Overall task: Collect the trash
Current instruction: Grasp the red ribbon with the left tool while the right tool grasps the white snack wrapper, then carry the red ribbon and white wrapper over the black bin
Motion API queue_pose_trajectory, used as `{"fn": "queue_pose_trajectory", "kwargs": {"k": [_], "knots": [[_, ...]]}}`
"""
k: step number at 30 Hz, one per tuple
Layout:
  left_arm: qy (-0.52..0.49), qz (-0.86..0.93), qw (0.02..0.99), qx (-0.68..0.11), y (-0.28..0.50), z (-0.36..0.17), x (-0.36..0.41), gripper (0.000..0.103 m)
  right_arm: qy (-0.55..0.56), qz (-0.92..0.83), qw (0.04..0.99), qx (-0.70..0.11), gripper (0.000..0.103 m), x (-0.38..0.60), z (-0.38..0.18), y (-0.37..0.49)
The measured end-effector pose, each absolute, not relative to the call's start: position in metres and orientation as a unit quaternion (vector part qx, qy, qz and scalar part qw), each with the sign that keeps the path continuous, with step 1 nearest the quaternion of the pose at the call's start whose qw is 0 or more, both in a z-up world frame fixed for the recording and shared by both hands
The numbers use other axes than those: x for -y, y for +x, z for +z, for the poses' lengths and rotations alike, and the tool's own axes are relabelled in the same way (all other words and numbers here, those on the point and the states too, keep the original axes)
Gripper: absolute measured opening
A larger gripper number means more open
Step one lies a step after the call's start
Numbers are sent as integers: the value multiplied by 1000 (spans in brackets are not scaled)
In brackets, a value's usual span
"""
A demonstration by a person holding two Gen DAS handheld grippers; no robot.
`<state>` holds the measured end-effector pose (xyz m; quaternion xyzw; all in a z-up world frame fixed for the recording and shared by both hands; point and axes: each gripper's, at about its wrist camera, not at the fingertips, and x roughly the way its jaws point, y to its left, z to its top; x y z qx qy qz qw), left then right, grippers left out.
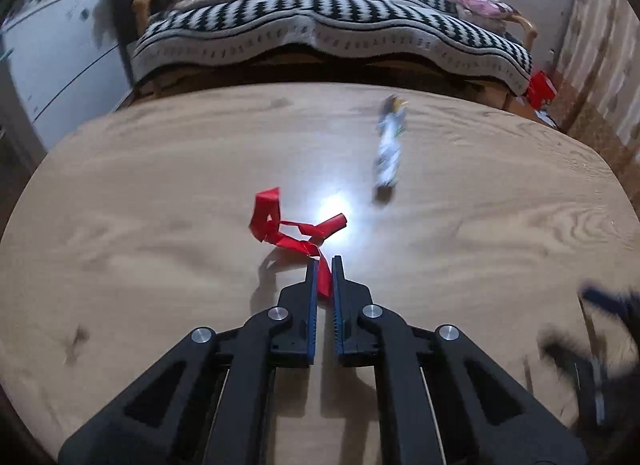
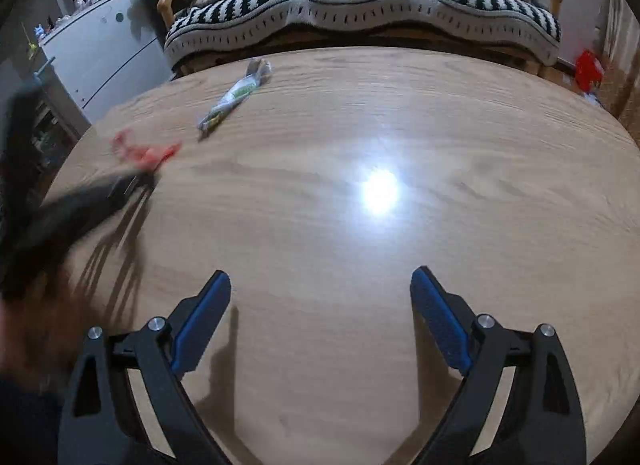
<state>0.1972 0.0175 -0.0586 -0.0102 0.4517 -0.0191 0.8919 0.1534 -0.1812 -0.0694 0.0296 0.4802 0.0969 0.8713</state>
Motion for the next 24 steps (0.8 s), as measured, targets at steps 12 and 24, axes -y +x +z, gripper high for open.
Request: {"fn": "queue_pose_trajectory", "kwargs": {"k": [12, 24], "knots": [[-71, 31, 889, -452, 158, -56, -60, 5, 10, 62, 885, -462, 59, 63, -66, 288], [-58, -25, 895, -443, 149, -42, -18, 6, 4, 47, 900, -434, 13, 160, -35, 189]]}}
